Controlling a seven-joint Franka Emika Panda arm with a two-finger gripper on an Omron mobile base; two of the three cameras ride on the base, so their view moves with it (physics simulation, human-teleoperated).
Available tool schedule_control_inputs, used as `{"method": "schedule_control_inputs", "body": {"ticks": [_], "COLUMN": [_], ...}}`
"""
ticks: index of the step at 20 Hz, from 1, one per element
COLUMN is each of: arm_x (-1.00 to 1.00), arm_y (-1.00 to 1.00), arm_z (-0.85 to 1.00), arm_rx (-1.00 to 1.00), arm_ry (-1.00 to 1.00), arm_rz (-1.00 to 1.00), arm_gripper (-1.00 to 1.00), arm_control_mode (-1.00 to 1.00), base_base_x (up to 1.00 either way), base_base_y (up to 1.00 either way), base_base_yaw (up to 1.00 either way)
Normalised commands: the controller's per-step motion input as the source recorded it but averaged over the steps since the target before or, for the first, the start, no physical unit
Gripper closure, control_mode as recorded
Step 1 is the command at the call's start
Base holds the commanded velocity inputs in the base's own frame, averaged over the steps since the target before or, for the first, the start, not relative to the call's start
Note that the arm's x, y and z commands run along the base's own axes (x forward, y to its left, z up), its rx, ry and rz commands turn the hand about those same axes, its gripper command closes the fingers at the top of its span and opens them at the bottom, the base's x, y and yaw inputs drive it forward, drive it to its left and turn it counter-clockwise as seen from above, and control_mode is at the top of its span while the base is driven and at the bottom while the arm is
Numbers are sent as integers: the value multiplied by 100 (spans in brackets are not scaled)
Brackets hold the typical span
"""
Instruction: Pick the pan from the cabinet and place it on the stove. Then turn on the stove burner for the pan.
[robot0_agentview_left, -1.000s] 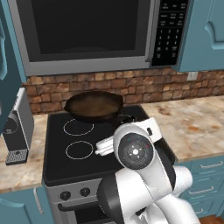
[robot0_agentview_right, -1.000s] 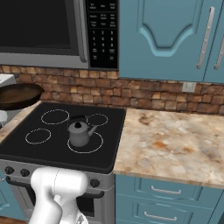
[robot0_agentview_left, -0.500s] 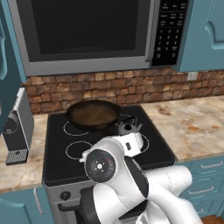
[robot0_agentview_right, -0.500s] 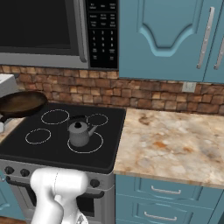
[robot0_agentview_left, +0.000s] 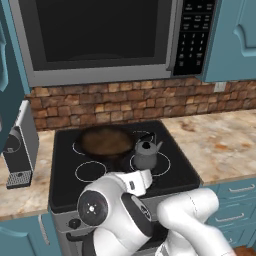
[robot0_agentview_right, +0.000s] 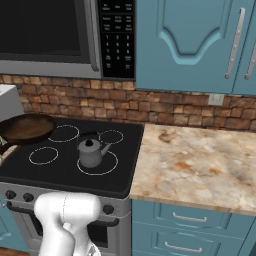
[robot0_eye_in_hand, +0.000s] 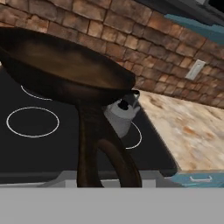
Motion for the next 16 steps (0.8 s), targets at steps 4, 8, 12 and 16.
{"method": "schedule_control_inputs", "body": {"ticks": [4,8,12,16], "arm_x": [0,3,0,1], "arm_y": [28,40,41,38], "arm_z": [-45,-45,-43,-42], "arm_rx": [2,0,0,0], "arm_ry": [-2,0,0,0], "arm_rz": [-11,-15,-17,-16], "arm_gripper": [100,100,100,100], "arm_control_mode": [-100,-100,-100,-100], "base_base_x": [0,0,0,0], "base_base_y": [0,0,0,0], "base_base_yaw": [0,0,0,0]}}
